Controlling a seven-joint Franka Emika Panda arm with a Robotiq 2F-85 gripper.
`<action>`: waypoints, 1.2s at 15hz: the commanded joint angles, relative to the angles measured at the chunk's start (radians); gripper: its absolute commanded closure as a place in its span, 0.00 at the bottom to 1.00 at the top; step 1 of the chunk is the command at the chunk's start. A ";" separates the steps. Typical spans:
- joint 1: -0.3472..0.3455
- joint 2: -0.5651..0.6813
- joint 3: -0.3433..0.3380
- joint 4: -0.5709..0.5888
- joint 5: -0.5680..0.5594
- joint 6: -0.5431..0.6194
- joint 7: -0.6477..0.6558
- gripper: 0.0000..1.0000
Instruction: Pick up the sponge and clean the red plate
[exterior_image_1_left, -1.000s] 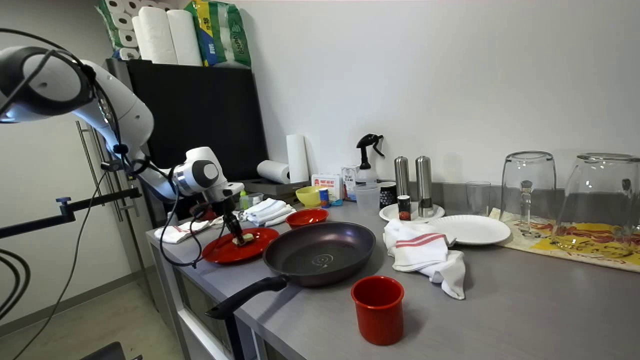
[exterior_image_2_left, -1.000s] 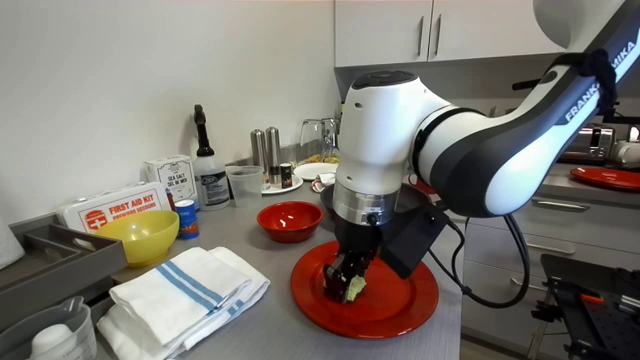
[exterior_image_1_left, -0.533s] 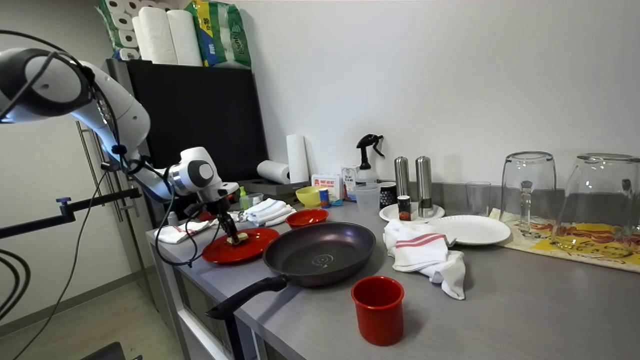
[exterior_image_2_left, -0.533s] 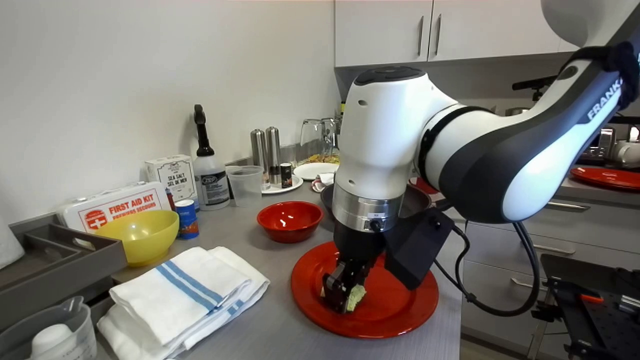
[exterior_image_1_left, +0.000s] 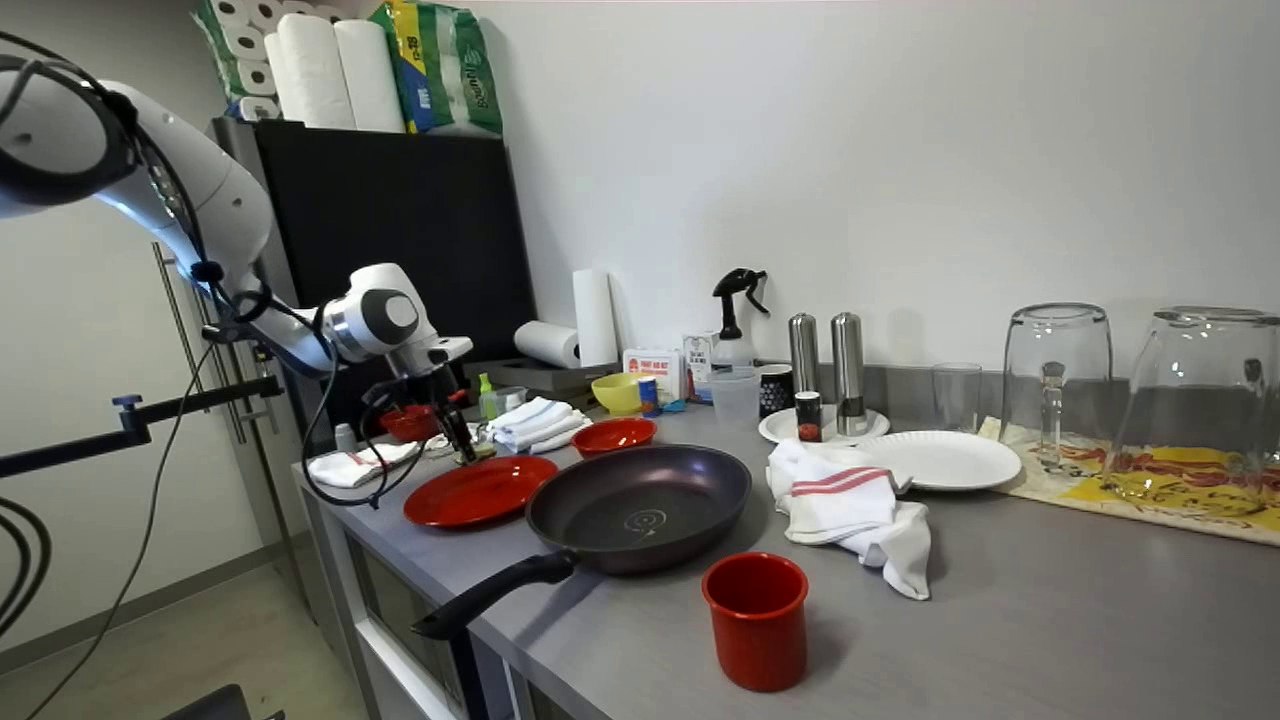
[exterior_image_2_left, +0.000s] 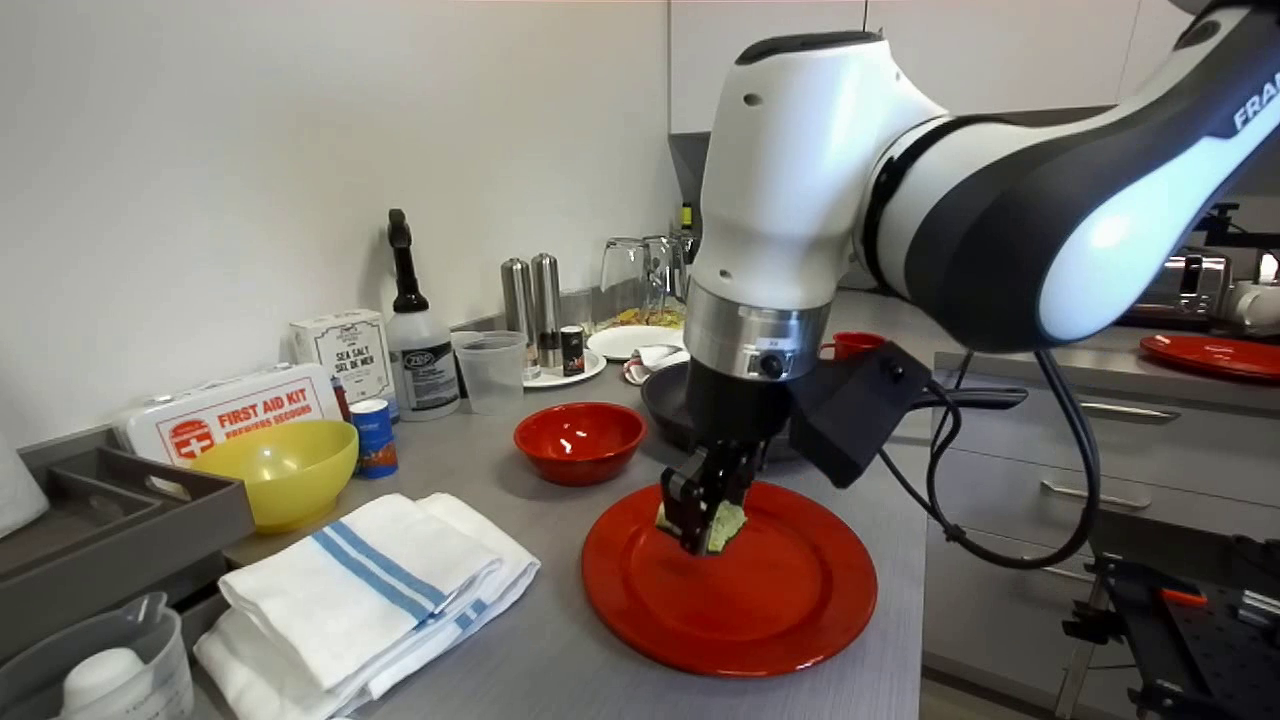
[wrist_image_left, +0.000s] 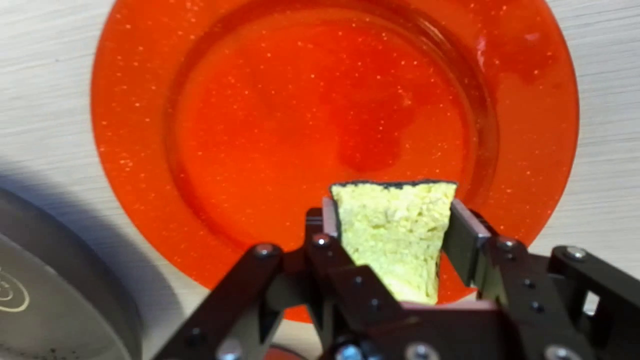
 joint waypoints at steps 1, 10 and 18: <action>-0.043 -0.142 0.024 -0.117 0.019 -0.047 -0.025 0.73; -0.189 -0.306 0.023 -0.354 0.013 -0.052 0.069 0.73; -0.305 -0.337 0.005 -0.508 0.040 0.074 0.258 0.73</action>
